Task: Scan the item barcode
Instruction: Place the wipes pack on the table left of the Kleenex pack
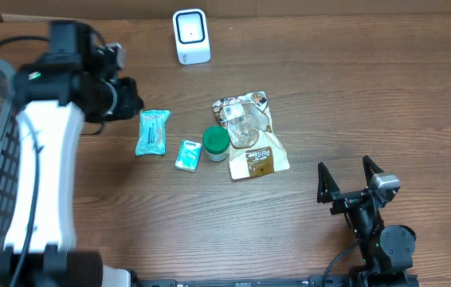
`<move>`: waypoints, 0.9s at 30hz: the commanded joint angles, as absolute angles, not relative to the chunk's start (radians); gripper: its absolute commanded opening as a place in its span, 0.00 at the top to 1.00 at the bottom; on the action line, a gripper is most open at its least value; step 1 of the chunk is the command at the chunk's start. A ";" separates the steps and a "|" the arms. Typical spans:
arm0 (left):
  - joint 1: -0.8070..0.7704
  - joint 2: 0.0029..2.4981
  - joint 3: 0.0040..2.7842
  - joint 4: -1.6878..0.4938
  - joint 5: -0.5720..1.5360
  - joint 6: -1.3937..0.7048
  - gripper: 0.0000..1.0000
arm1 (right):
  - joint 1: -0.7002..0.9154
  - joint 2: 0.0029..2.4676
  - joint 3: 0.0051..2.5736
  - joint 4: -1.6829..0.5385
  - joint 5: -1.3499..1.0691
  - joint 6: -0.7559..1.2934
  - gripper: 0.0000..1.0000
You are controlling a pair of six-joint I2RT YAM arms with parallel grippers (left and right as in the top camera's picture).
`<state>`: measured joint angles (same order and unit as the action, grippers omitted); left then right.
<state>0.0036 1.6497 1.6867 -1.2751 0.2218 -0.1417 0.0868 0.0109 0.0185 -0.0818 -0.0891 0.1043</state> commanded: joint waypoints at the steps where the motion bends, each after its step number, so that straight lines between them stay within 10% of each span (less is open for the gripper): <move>1: -0.019 1.762 1.632 -1.243 0.184 -0.210 0.96 | 0.089 0.003 0.008 -0.077 -0.087 0.107 0.00; 15: 0.012 1.666 1.760 -1.174 0.259 -0.190 0.84 | 0.089 0.003 0.008 -0.077 -0.087 0.107 0.00; 16: 0.027 1.645 1.785 -1.182 0.259 -0.168 0.75 | 0.089 0.003 0.008 -0.077 -0.087 0.107 0.00; 18: 0.102 1.573 1.871 -1.221 0.254 -0.127 0.19 | 0.089 0.003 0.008 -0.077 -0.087 0.107 0.00; 20: 0.175 1.539 1.931 -1.256 0.251 -0.122 0.00 | 0.089 0.003 0.008 -0.077 -0.087 0.107 0.00; 27: 0.488 1.470 2.045 -1.325 0.234 -0.160 0.00 | 0.089 0.003 0.008 -0.077 -0.087 0.107 0.00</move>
<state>0.3904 1.4929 2.0190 -1.3136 0.2478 -0.1471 0.0868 0.0109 0.0185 -0.0818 -0.0891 0.1043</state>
